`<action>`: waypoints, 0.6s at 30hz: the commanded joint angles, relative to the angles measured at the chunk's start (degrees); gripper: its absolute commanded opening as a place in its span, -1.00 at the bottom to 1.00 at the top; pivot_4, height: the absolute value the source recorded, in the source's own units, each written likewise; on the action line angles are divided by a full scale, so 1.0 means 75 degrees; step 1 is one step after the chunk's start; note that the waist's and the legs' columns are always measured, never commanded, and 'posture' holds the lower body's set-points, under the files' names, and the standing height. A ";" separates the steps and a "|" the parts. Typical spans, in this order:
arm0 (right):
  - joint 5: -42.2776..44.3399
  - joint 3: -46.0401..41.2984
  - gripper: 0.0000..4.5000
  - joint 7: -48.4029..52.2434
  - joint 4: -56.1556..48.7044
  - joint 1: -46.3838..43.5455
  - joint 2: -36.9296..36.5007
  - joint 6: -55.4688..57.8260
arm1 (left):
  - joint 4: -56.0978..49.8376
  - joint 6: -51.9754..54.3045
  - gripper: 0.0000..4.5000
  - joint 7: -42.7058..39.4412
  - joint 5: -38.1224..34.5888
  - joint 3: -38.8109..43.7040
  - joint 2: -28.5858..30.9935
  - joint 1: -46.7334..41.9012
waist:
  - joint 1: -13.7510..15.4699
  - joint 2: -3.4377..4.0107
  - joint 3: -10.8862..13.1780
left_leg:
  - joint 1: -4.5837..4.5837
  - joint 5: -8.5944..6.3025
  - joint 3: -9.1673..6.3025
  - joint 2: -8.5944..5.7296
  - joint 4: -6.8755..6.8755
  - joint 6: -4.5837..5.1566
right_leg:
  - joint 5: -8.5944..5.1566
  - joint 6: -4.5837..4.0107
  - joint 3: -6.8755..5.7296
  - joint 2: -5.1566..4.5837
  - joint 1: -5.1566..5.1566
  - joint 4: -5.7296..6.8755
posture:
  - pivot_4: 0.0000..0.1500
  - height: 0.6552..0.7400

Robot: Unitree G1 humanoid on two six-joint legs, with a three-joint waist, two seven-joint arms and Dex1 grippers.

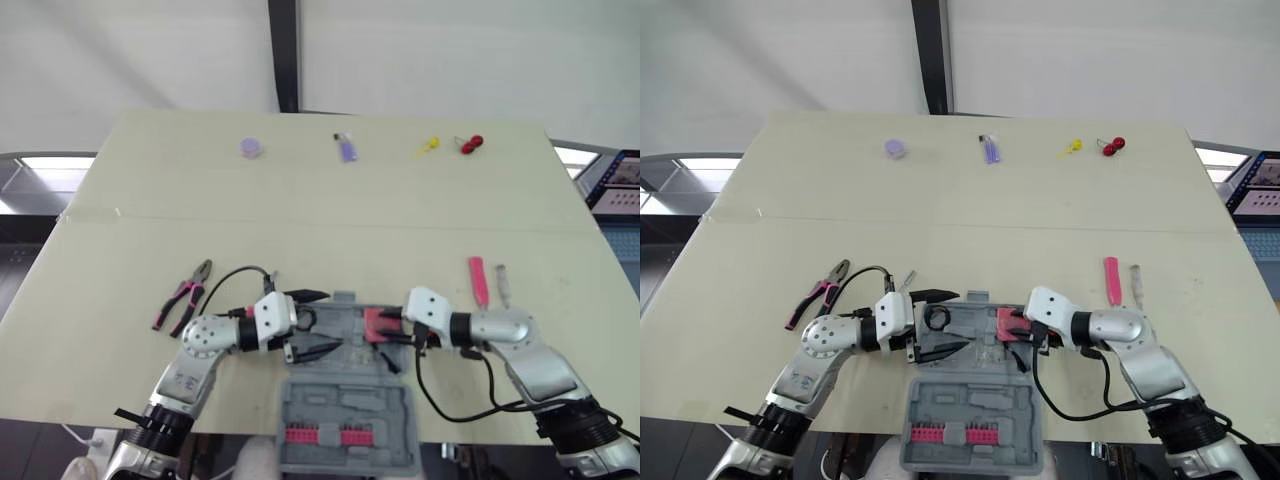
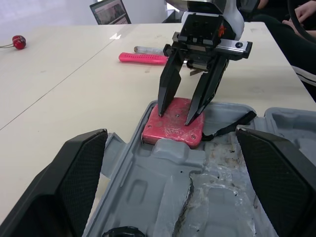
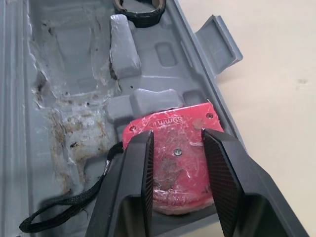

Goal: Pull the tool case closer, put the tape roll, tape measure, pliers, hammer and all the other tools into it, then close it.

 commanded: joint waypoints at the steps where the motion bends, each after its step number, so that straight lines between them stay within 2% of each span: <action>1: -0.0082 0.0052 -0.27 -0.0117 0.0491 0.0137 0.0134 -0.0261 | -0.0148 -0.0006 1.00 0.0022 -0.0094 0.0028 0.0006 -0.0043 | -0.0001 -0.0002 -0.0001 | 0.0004 0.0000 0.0000 0.0000 -0.0001 0.0000 | 0.0000 0.0000 0.0000 0.0000 0.0004 0.0000 | 1.00 1.00; 9: -0.0278 0.0216 -0.27 -0.0202 0.1726 0.0313 0.0465 -0.0967 | -0.0152 0.0041 1.00 -0.0001 -0.0119 0.0063 0.0045 -0.0072 | -0.0006 -0.0020 -0.0017 | 0.0018 0.0000 0.0000 0.0001 -0.0003 0.0000 | 0.0000 0.0000 0.0000 0.0000 0.0018 -0.0001 | 1.00 1.00; 18: 0.0016 0.0121 -0.27 -0.0179 0.3137 0.0416 0.1114 -0.1860 | -0.0197 0.0106 1.00 -0.0015 -0.0160 0.0075 0.0096 -0.0081 | -0.0011 -0.0061 -0.0121 | 0.0036 0.0000 0.0000 0.0003 -0.0009 0.0000 | 0.0000 0.0000 0.0000 0.0002 0.0039 -0.0006 | 1.00 1.00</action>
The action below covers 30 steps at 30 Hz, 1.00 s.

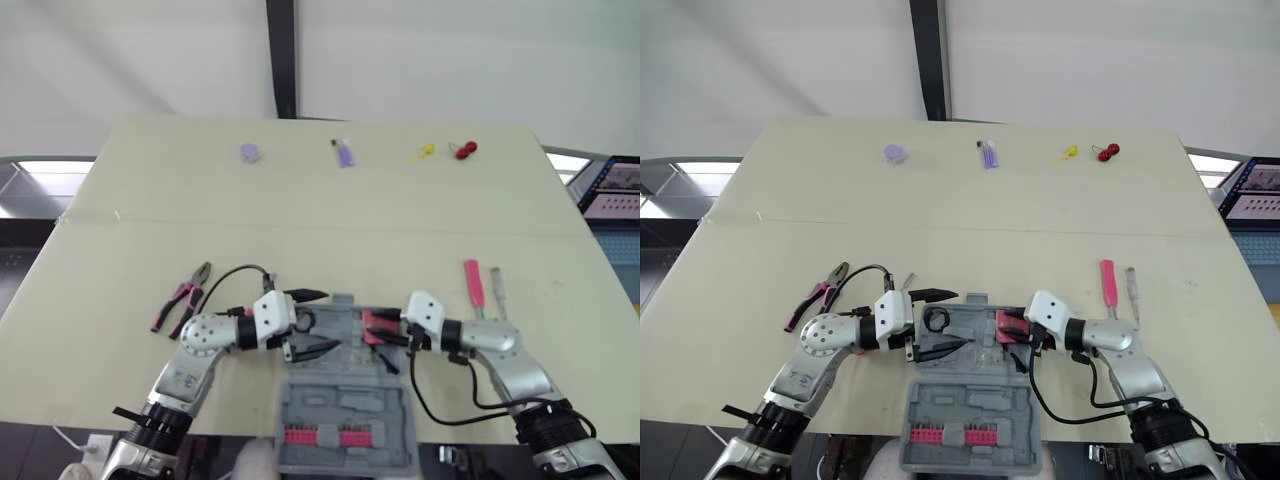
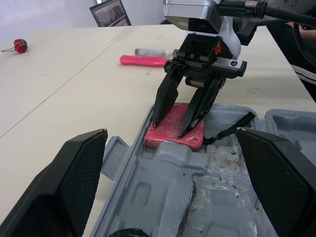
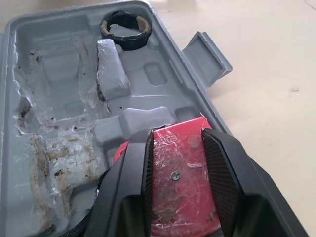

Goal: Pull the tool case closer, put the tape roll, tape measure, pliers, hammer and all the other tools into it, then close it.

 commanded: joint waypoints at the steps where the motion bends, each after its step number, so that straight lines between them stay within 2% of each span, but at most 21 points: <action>1: -0.0321 0.0242 -0.27 -0.0050 0.1158 0.0369 0.0113 -0.0080 | -0.0203 0.0006 1.00 -0.0007 -0.0155 0.0069 0.0014 -0.0033 | -0.0005 -0.0008 -0.0016 | 0.0001 0.0000 0.0000 0.0000 0.0000 0.0000 | 0.0000 0.0000 0.0000 0.0000 0.0001 -0.0001 | 1.00 1.00; 7: -0.0448 0.0297 -0.27 -0.0035 0.1730 0.0314 0.0182 -0.0575 | -0.0222 0.0041 1.00 -0.0026 -0.0151 0.0067 0.0040 -0.0043 | -0.0003 -0.0026 -0.0094 | 0.0012 0.0000 0.0000 0.0001 -0.0005 0.0000 | 0.0000 0.0000 0.0000 0.0001 0.0017 -0.0012 | 1.00 1.00; 11: -0.0210 0.0105 -0.27 -0.0063 0.1519 0.0272 0.0230 -0.0652 | -0.0198 -0.0004 1.00 -0.0024 -0.0030 0.0013 0.0086 -0.0079 | 0.0000 -0.0027 -0.0098 | 0.0018 0.0000 -0.0002 0.0002 -0.0004 0.0000 | 0.0000 0.0000 -0.0005 0.0002 0.0036 -0.0025 | 1.00 1.00; 12: -0.0011 -0.0051 -0.27 -0.0070 0.1112 0.0295 0.0185 -0.0570 | -0.0240 0.0050 1.00 -0.0013 -0.0056 0.0028 0.0096 -0.0076 | 0.0003 -0.0025 -0.0096 | 0.0018 0.0000 -0.0002 0.0002 -0.0005 0.0000 | 0.0000 0.0000 -0.0005 0.0002 0.0037 -0.0025 | 1.00 1.00; 16: 0.1469 -0.0995 -0.27 -0.0127 -0.1282 0.0370 -0.0164 0.1053 | -0.0721 0.0734 1.00 0.0123 -0.0485 0.0421 0.0249 -0.0049 | 0.0040 0.0036 -0.0054 | -0.0001 0.0000 -0.0008 0.0000 -0.0002 0.0000 | 0.0000 0.0000 -0.0009 0.0001 0.0031 -0.0029 | 1.00 1.00; 20: 0.2768 -0.2272 -0.27 -0.0148 -0.2847 0.0647 -0.1167 0.2956 | -0.1162 0.1377 1.00 0.0403 -0.0604 0.1112 0.0805 0.0073 | 0.0034 0.0109 0.0004 | -0.0034 -0.0001 -0.0007 -0.0002 0.0002 -0.0001 | 0.0001 0.0001 -0.0004 0.0000 -0.0014 -0.0020 | 1.00 1.00; 23: 0.3157 -0.3522 -0.27 -0.0013 -0.3258 0.1581 -0.2058 0.3645 | -0.1226 0.1791 1.00 0.0732 -0.0728 0.2150 0.1499 0.0333 | 0.0066 0.0103 0.0012 | -0.0029 -0.0001 -0.0008 0.0000 -0.0015 0.0000 | 0.0000 0.0001 -0.0005 0.0003 -0.0019 -0.0021 | 1.00 1.00; 25: 0.3180 -0.4327 -0.27 0.0025 -0.2995 0.2245 -0.2402 0.3756 | -0.1037 0.2228 1.00 0.1009 -0.0961 0.3045 0.1924 0.0531 | 0.0119 0.0079 0.0026 | -0.0025 -0.0001 -0.0008 0.0000 -0.0023 0.0000 | 0.0000 0.0001 -0.0006 0.0003 -0.0022 -0.0026 | 1.00 1.00; 28: 0.2767 -0.5283 0.13 0.0191 -0.1820 0.3095 -0.2855 0.3391 | -0.0376 0.2292 1.00 0.1194 -0.0880 0.4249 0.2668 0.1004 | 0.0136 0.0059 0.0041 | -0.0027 -0.0003 0.0008 -0.0002 -0.0026 -0.0002 | 0.0000 0.0002 0.0004 0.0001 -0.0023 -0.0034 | 1.00 1.00; 30: 0.2547 -0.5700 0.54 0.0187 -0.0820 0.3187 -0.3140 0.2988 | -0.0013 0.2409 1.00 0.1190 -0.0913 0.4897 0.3072 0.1350 | 0.0121 0.0061 0.0047 | -0.0023 -0.0005 0.0025 -0.0002 -0.0028 -0.0006 | 0.0004 0.0009 0.0017 0.0000 -0.0024 -0.0047 | 1.00 1.00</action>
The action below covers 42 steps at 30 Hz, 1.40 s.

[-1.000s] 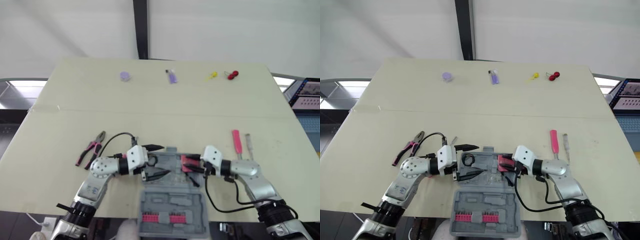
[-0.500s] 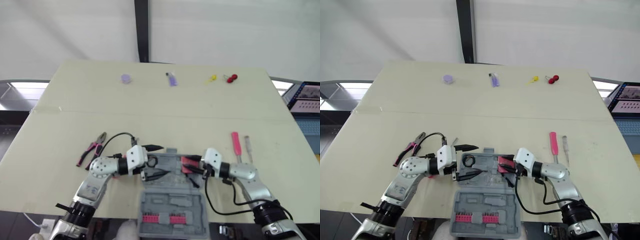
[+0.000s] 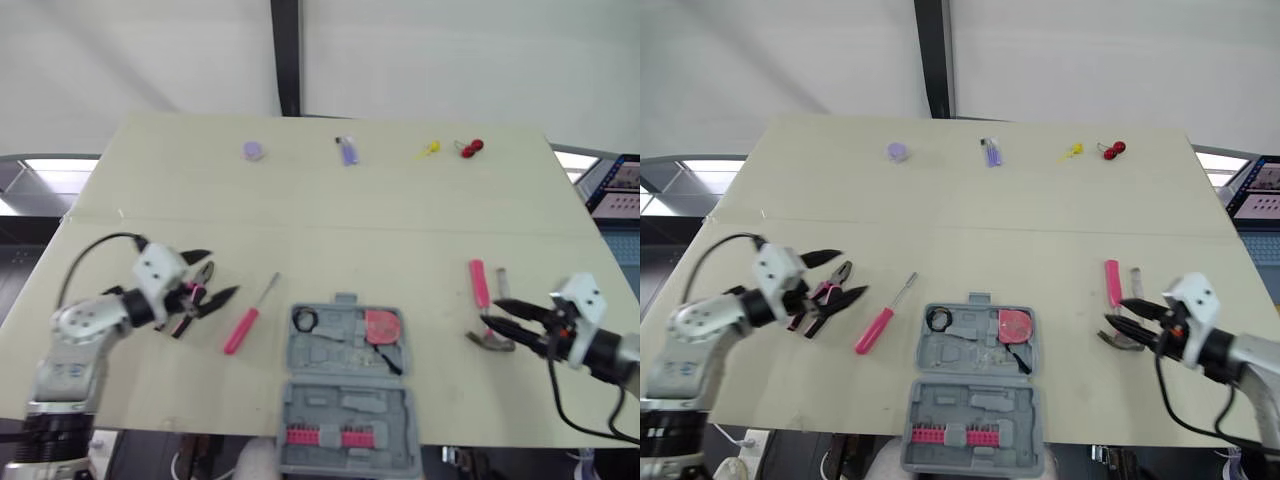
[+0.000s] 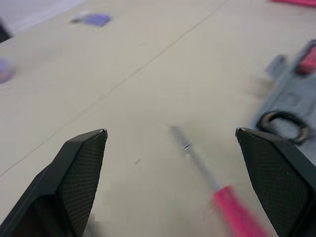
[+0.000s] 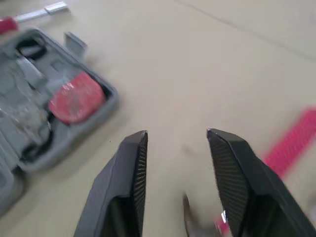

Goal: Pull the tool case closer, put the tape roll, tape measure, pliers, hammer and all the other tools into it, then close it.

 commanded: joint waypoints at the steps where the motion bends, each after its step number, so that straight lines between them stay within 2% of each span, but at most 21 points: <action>1: -0.0285 -0.0952 0.78 0.0084 0.1418 -0.0079 -0.0434 -0.0673 | 0.0608 0.0008 1.00 0.0034 -0.0121 0.1136 0.0514 0.0429 | -0.0024 0.0002 0.0004 | 0.0004 0.0000 0.0008 0.0000 -0.0004 0.0000 | 0.0000 0.0000 0.0006 0.0000 -0.0002 0.0000 | 1.00 1.00; 2: -0.0373 -0.1041 0.99 0.0062 0.1905 -0.0193 -0.0519 -0.0904 | 0.0966 -0.0143 1.00 0.0014 -0.0088 0.1353 0.0647 0.0536 | -0.0044 0.0003 0.0005 | 0.0008 0.0000 0.0011 0.0001 -0.0007 0.0000 | 0.0000 0.0000 0.0008 0.0000 -0.0004 0.0001 | 1.00 1.00; 8: -0.0917 -0.0841 0.99 0.0105 0.4180 -0.0962 -0.0717 -0.2113 | 0.2932 -0.1189 1.00 0.0388 0.0217 0.2003 0.0836 0.0893 | -0.0149 0.0005 0.0009 | 0.0018 0.0000 0.0025 0.0003 -0.0033 -0.0002 | 0.0000 0.0001 0.0011 0.0001 -0.0012 -0.0001 | 1.00 1.00; 15: -0.1258 -0.0430 0.99 0.0201 0.5556 -0.1558 -0.0643 -0.3066 | 0.3924 -0.1700 1.00 0.0947 -0.0035 0.2542 0.0769 0.0887 | -0.0211 -0.0005 0.0019 | 0.0019 0.0000 0.0036 0.0006 -0.0036 -0.0003 | 0.0000 0.0001 0.0012 0.0000 -0.0015 -0.0001 | 1.00 1.00; 18: -0.1285 -0.0333 0.99 0.0239 0.5820 -0.1781 -0.0663 -0.3243 | 0.3876 -0.1719 1.00 0.0953 -0.0074 0.2554 0.0733 0.1005 | -0.0253 -0.0001 0.0021 | 0.0019 0.0000 0.0037 0.0006 -0.0037 -0.0003 | 0.0000 0.0001 0.0012 -0.0001 -0.0017 0.0002 | 1.00 1.00; 23: -0.1270 -0.0159 0.99 0.0364 0.5838 -0.2092 -0.0620 -0.3316 | 0.3569 -0.1668 1.00 0.0951 -0.0116 0.2431 0.0667 0.1094 | -0.0338 0.0000 0.0021 | 0.0023 0.0001 0.0037 0.0008 -0.0040 -0.0003 | 0.0000 0.0001 0.0011 0.0000 -0.0017 0.0007 | 1.00 1.00; 30: -0.1059 -0.0165 0.99 0.0269 0.5070 -0.2201 -0.0457 -0.2745 | 0.3055 -0.1512 1.00 0.0819 -0.0230 0.2199 0.0492 0.0946 | -0.0336 0.0001 0.0021 | 0.0024 0.0001 0.0038 0.0008 -0.0038 -0.0003 | 0.0000 0.0001 0.0012 0.0000 -0.0017 0.0009 | 1.00 1.00; 36: -0.1047 -0.0155 0.99 0.0115 0.4373 -0.1906 -0.0270 -0.2608 | 0.2779 -0.1517 1.00 0.0703 -0.0186 0.1923 0.0448 0.0820 | -0.0313 0.0000 0.0022 | 0.0021 0.0001 0.0037 0.0007 -0.0033 -0.0004 | 0.0000 0.0001 0.0011 -0.0001 -0.0016 0.0013 | 1.00 1.00; 42: -0.1142 -0.0131 0.99 -0.0067 0.4261 -0.1675 -0.0069 -0.2666 | 0.2857 -0.1486 1.00 0.0675 -0.0193 0.1787 0.0377 0.0629 | -0.0325 0.0001 0.0022 | 0.0022 0.0000 0.0039 0.0007 -0.0035 -0.0004 | 0.0000 0.0001 0.0011 -0.0001 -0.0018 0.0013 | 1.00 1.00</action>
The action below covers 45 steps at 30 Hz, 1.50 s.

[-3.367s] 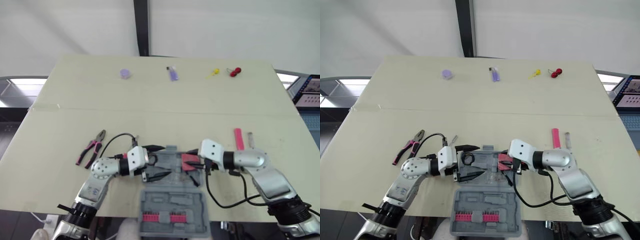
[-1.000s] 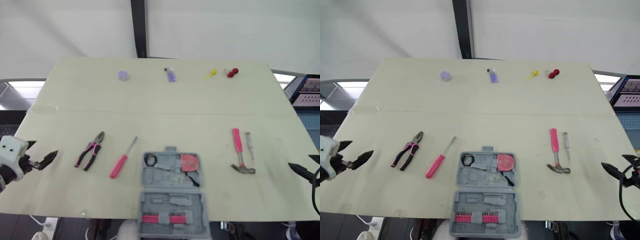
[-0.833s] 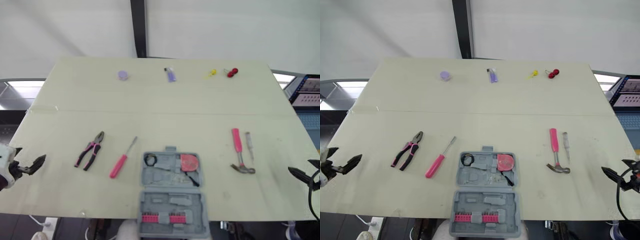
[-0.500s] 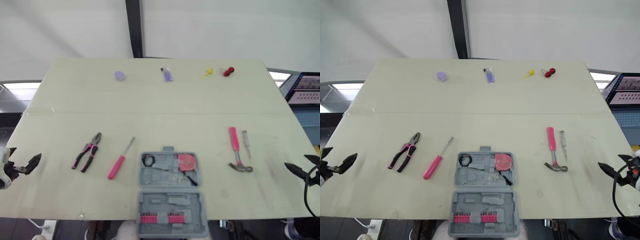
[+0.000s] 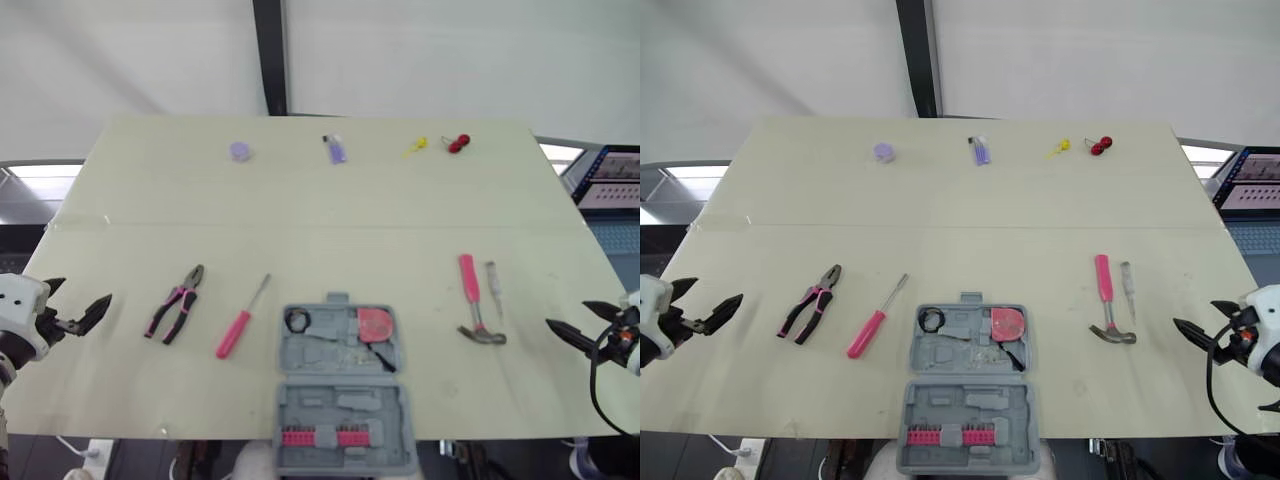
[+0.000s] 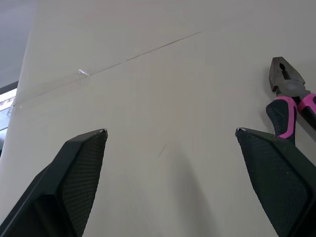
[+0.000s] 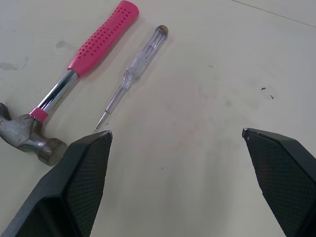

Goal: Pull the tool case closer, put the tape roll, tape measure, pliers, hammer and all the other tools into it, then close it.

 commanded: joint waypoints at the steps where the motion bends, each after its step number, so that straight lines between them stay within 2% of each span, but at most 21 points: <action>1: 0.0048 -0.0164 0.99 -0.0140 -0.0098 0.0080 -0.0027 -0.0034 | -0.0106 -0.0048 1.00 -0.0026 -0.0114 -0.0013 -0.0035 -0.0048 | -0.0001 0.0001 0.0000 | 0.0000 0.0000 0.0001 0.0000 0.0000 0.0000 | 0.0000 0.0000 0.0000 0.0000 0.0000 0.0000 | 1.00 1.00; 7: 0.0076 -0.0123 0.99 -0.0233 -0.0355 0.0116 0.0033 -0.0118 | -0.0330 -0.0009 1.00 0.0095 -0.0149 -0.0115 -0.0178 -0.0065 | 0.0002 0.0000 0.0000 | 0.0000 0.0000 0.0001 0.0000 0.0002 0.0000 | 0.0000 0.0000 0.0001 0.0000 0.0000 0.0002 | 1.00 1.00; 12: 0.0996 0.0200 0.99 -0.0502 -0.3141 -0.0053 0.0501 0.1451 | -0.1696 0.0655 1.00 0.0551 -0.0354 -0.0291 -0.0985 0.0387 | -0.0015 0.0004 0.0000 | 0.0000 0.0000 -0.0002 0.0002 0.0012 0.0000 | 0.0000 0.0000 0.0003 0.0000 -0.0002 0.0013 | 1.00 1.00; 17: 0.1929 0.1563 0.99 -0.0811 -0.6224 -0.0836 0.0960 0.3245 | -0.2527 0.1349 1.00 0.1070 -0.0256 -0.0822 -0.1661 0.0461 | 0.0007 0.0008 0.0002 | -0.0002 0.0000 -0.0011 0.0004 0.0019 0.0000 | 0.0000 -0.0001 0.0000 0.0002 -0.0014 0.0029 | 1.00 1.00; 22: 0.2589 0.2505 0.99 -0.0929 -0.7546 -0.1926 0.1212 0.4270 | -0.2780 0.1880 1.00 0.1511 -0.0063 -0.1337 -0.1942 0.0162 | 0.0193 -0.0004 0.0000 | -0.0022 -0.0013 -0.0044 0.0000 0.0052 -0.0014 | 0.0000 -0.0001 -0.0006 0.0001 -0.0002 0.0032 | 1.00 1.00; 30: 0.2603 0.3698 0.99 -0.0807 -0.8053 -0.3187 0.1420 0.4819 | -0.2354 0.2117 1.00 0.1843 0.0312 -0.1890 -0.2162 -0.0101 | 0.0201 -0.0013 -0.0004 | -0.0024 -0.0014 -0.0049 -0.0004 0.0052 -0.0015 | 0.0000 -0.0001 -0.0013 0.0002 -0.0003 0.0031 | 1.00 1.00; 45: 0.2537 0.4038 0.99 -0.0936 -0.8072 -0.3650 0.1651 0.5149 | -0.1462 0.2718 1.00 0.2072 0.0770 -0.2570 -0.2285 -0.0870 | 0.0223 -0.0008 -0.0007 | -0.0021 -0.0014 -0.0050 -0.0004 0.0057 -0.0015 | 0.0000 -0.0001 -0.0016 0.0001 0.0001 0.0034 | 1.00 1.00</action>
